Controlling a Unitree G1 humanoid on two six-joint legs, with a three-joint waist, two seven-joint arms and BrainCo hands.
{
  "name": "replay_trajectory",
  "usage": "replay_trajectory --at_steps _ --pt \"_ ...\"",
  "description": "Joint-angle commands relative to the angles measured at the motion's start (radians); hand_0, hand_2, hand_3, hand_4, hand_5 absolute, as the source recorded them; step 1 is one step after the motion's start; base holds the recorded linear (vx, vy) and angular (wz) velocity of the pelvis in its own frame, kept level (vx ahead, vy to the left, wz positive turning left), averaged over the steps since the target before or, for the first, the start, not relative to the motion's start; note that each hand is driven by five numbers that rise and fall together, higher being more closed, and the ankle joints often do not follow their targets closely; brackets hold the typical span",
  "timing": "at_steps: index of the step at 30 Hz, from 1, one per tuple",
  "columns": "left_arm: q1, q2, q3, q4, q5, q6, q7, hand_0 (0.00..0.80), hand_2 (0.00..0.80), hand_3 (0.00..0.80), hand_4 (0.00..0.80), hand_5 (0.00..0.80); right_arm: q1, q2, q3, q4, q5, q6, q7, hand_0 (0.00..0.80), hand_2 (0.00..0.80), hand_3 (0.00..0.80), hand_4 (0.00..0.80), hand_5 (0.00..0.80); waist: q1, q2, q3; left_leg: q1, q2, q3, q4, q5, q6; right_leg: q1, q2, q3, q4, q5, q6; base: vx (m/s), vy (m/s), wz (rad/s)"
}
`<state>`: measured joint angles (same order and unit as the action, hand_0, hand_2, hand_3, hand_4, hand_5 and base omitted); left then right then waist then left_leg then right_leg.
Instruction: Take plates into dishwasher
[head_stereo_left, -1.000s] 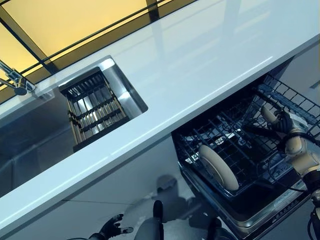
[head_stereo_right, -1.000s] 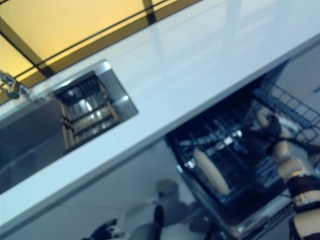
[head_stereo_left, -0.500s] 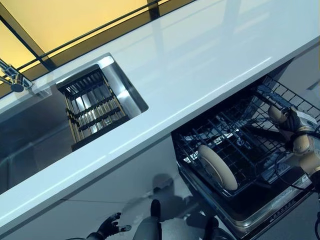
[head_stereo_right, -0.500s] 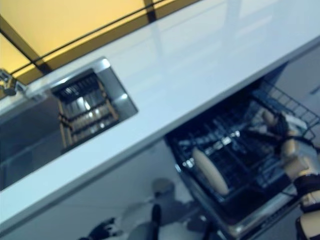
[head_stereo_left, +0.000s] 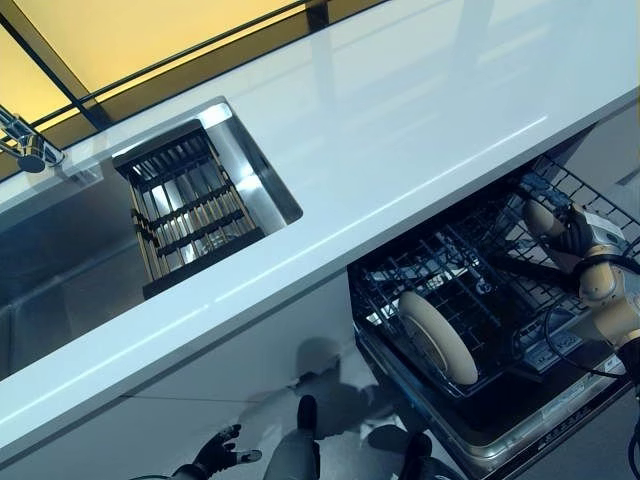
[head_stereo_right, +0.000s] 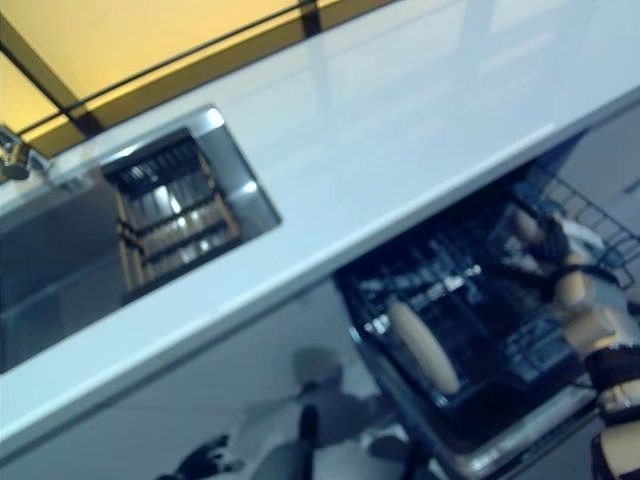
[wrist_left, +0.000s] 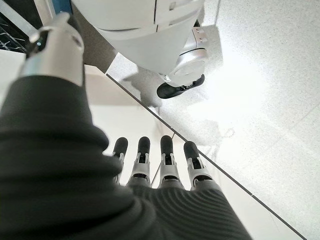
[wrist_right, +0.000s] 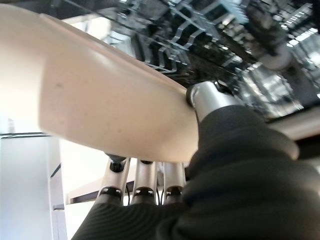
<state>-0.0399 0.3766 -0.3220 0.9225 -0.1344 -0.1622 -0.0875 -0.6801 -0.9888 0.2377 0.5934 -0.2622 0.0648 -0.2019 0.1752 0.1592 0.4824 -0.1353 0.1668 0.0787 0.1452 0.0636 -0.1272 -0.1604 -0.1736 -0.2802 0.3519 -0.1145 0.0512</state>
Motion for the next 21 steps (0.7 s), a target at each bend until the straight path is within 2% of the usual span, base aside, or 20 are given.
replay_trajectory --at_steps 1,15,21 --pt "0.067 0.038 0.008 -0.01 -0.002 -0.011 0.014 0.0 0.0 0.0 0.0 0.0 -0.027 -0.015 -0.075 -0.122 0.039 -0.016 -0.02 0.8 0.8 0.8 0.8 0.8 -0.008 -0.062 -0.044 -0.107 0.001 -0.014 -0.058 0.14 0.011 0.108 -0.038 -0.056 -0.033 0.022 0.023 0.0 0.0 0.0" --pt "0.085 0.014 0.078 0.015 -0.012 -0.02 0.028 0.0 0.0 0.0 0.0 0.0 0.206 0.075 -0.28 -0.433 0.19 0.063 0.095 0.8 0.8 0.8 0.8 0.8 -0.059 -0.09 -0.05 -0.099 0.012 0.009 -0.073 0.137 0.009 0.112 -0.02 -0.022 -0.065 0.023 0.02 0.001 0.004 -0.01" --pt "0.082 0.008 0.091 0.02 -0.015 -0.021 0.034 0.0 0.0 0.0 0.0 0.0 0.27 0.12 -0.292 -0.484 0.204 0.07 0.137 0.8 0.8 0.8 0.8 0.8 -0.07 -0.095 -0.05 -0.106 0.014 0.012 -0.07 0.137 0.007 0.109 -0.016 -0.013 -0.068 0.021 0.017 -0.003 0.0 -0.09"
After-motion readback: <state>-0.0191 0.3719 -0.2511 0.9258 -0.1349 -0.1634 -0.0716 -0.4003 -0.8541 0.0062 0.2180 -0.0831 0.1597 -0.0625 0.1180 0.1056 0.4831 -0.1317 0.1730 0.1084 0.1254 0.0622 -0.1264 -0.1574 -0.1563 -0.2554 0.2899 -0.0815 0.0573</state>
